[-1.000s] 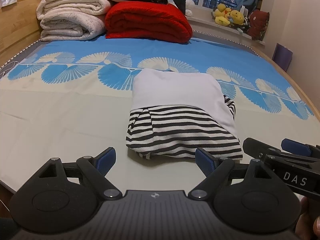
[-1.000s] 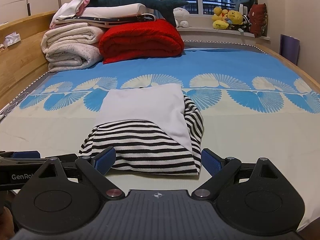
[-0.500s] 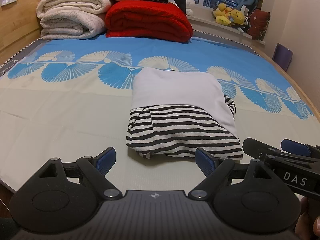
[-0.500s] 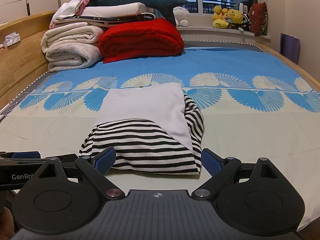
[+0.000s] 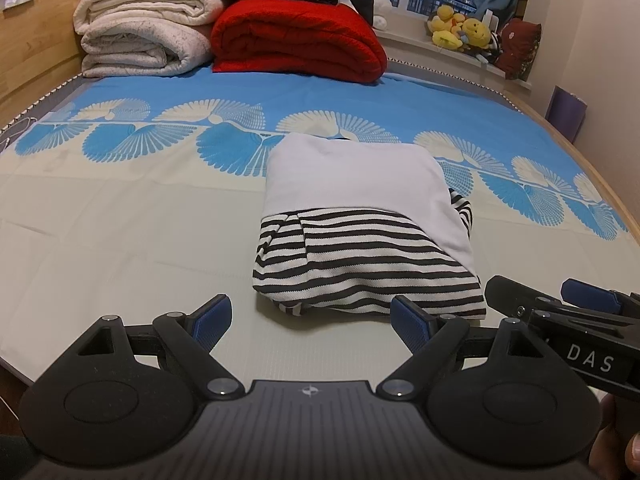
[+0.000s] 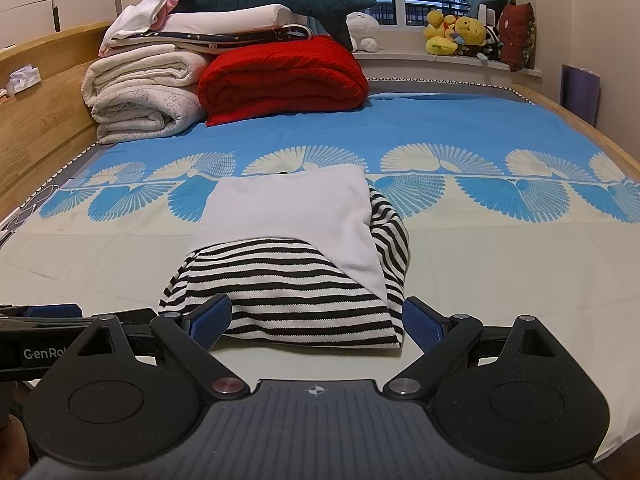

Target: Fold small clothes

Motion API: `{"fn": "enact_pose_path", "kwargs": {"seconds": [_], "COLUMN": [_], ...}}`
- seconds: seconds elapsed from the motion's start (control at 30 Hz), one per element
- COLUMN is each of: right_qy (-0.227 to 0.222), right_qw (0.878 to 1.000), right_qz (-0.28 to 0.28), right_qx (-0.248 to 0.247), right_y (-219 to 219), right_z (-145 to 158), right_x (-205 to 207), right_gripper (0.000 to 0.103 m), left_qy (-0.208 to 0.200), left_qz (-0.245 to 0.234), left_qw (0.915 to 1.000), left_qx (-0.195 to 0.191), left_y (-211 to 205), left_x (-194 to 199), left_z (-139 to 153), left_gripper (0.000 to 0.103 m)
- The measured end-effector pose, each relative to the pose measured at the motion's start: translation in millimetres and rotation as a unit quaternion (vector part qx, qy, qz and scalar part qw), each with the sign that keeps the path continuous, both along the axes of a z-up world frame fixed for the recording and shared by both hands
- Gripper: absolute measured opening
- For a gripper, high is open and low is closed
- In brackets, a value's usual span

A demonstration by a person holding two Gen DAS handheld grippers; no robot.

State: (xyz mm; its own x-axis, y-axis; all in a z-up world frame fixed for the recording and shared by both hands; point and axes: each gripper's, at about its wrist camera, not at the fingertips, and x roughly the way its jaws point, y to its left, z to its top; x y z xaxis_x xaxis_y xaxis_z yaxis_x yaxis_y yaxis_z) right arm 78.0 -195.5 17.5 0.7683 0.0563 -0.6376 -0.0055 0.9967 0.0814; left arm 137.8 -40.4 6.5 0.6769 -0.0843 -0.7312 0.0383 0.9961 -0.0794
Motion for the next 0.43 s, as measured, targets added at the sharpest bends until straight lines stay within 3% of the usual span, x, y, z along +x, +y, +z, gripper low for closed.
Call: {"fn": "enact_pose_path", "kwargs": {"seconds": [0.43], "right_qy": [0.002], "right_qw": [1.0], "right_qz": [0.001], "right_qx": [0.0], "right_y": [0.8], "right_z": [-1.0], "right_x": [-0.8], "right_gripper": [0.093], "left_qy": [0.003], "left_qz": [0.004], "left_qw": [1.0], "left_qx": [0.0], "left_y": [-3.9], "left_x": [-0.7], "left_z": [-1.7], "left_gripper": [0.09]}}
